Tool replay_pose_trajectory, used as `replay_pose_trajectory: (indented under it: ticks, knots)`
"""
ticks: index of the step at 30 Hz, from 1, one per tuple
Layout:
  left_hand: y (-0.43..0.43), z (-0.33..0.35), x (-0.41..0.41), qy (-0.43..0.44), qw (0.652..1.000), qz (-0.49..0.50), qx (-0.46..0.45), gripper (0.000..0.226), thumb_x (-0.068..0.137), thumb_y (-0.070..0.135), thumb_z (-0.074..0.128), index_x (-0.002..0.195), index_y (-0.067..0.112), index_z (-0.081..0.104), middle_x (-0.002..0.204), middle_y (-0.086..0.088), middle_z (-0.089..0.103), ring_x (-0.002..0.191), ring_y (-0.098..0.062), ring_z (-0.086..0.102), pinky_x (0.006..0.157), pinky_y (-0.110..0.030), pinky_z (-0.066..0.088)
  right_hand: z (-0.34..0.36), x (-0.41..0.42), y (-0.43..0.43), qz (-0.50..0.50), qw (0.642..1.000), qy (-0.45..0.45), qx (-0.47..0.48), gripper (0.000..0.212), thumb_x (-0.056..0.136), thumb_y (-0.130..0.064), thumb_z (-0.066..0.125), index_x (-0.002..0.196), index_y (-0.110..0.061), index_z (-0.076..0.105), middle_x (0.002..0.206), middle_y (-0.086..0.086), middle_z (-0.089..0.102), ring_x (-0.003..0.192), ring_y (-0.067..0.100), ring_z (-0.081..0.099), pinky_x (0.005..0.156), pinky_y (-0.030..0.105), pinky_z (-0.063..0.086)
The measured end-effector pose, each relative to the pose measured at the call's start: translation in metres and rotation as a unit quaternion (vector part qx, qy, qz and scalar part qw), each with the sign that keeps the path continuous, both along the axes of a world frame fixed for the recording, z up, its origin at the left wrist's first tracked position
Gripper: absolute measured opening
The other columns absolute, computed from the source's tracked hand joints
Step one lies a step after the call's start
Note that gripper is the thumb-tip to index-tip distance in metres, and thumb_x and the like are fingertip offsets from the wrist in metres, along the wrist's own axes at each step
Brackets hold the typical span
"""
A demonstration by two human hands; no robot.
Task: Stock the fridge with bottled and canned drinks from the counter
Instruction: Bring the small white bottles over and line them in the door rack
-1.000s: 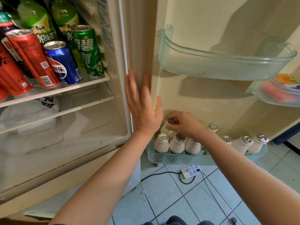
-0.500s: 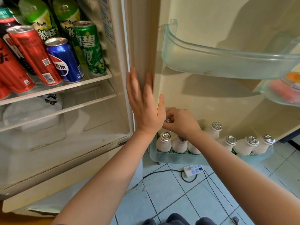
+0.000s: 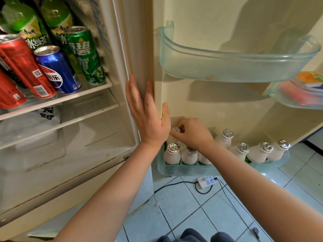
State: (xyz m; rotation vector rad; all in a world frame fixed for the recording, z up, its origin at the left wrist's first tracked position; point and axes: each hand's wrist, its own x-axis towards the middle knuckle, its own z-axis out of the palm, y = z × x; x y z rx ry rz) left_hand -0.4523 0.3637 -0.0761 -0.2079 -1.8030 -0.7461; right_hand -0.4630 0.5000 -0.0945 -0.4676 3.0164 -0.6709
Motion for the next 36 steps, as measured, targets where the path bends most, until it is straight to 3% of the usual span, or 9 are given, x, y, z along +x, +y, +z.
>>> replay_pose_trajectory:
  ticks: [15,20,22,25,28,31,33,36]
  knots:
    - [-0.001,0.0,0.0,0.008,1.0,-0.01,-0.004,0.053,0.084,0.018,0.051,0.131,0.005,0.031,0.14,-0.038,0.022,0.134,-0.049,0.022,0.115,-0.05,0.018,-0.002,0.004,-0.003,-0.011,1.0,-0.007,-0.011,0.047,0.083,-0.055,0.058,0.083,-0.008,0.058,0.074,0.006,0.063,0.071,0.024,0.058,0.064,0.037,0.048]
    - [0.0,0.0,0.001,0.001,1.0,-0.012,0.001,0.054,0.085,0.019,0.052,0.133,0.005,0.03,0.141,-0.038,0.023,0.134,-0.05,0.023,0.115,-0.051,0.018,0.005,0.009,-0.003,-0.018,1.0,-0.007,0.01,0.055,0.085,-0.064,0.048,0.088,-0.011,0.061,0.078,0.003,0.066,0.074,0.022,0.06,0.065,0.034,0.05]
    - [0.0,0.001,0.001,-0.004,1.0,-0.01,0.002,0.055,0.085,0.02,0.052,0.134,0.005,0.031,0.14,-0.04,0.024,0.134,-0.05,0.024,0.114,-0.052,0.02,0.01,0.012,0.002,-0.027,1.0,0.016,-0.003,0.051,0.09,-0.058,0.045,0.094,-0.012,0.066,0.084,0.004,0.07,0.08,0.022,0.063,0.072,0.036,0.052]
    - [-0.001,0.001,0.001,-0.006,1.0,-0.008,0.001,0.055,0.085,0.021,0.052,0.134,0.005,0.031,0.14,-0.042,0.025,0.134,-0.051,0.025,0.113,-0.054,0.021,0.021,0.015,0.021,-0.052,0.996,0.075,-0.024,0.034,0.093,-0.041,0.049,0.086,-0.013,0.067,0.078,0.005,0.07,0.075,0.027,0.064,0.065,0.034,0.05]
    - [-0.001,0.0,0.001,-0.005,1.0,-0.009,0.0,0.053,0.086,0.021,0.051,0.132,0.005,0.031,0.139,-0.044,0.025,0.133,-0.051,0.025,0.114,-0.052,0.02,0.032,0.017,0.054,-0.084,0.989,0.119,0.021,0.024,0.091,-0.034,0.052,0.092,-0.015,0.066,0.078,0.003,0.072,0.073,0.028,0.065,0.059,0.029,0.046]
    - [-0.002,0.0,0.001,-0.001,1.0,-0.009,-0.006,0.051,0.086,0.021,0.05,0.131,0.005,0.029,0.138,-0.044,0.025,0.133,-0.049,0.023,0.115,-0.051,0.018,0.037,0.015,0.09,-0.116,0.976,0.127,0.131,0.029,0.09,-0.04,0.051,0.106,-0.019,0.064,0.085,0.002,0.072,0.079,0.028,0.065,0.058,0.028,0.044]
    - [-0.002,0.0,0.001,-0.003,1.0,-0.012,-0.002,0.05,0.086,0.021,0.05,0.13,0.005,0.031,0.138,-0.044,0.025,0.134,-0.048,0.022,0.115,-0.05,0.018,0.037,0.012,0.107,-0.142,0.962,0.09,0.216,0.037,0.088,-0.048,0.051,0.113,-0.023,0.061,0.095,0.002,0.07,0.09,0.026,0.063,0.059,0.027,0.038]
    - [-0.002,-0.001,0.001,-0.004,1.0,-0.013,0.005,0.049,0.086,0.019,0.051,0.129,0.004,0.033,0.139,-0.044,0.025,0.134,-0.047,0.022,0.116,-0.049,0.017,0.034,0.009,0.115,-0.14,0.953,0.0,0.27,0.042,0.084,-0.054,0.052,0.115,-0.026,0.059,0.103,0.002,0.066,0.096,0.024,0.06,0.057,0.025,0.035]
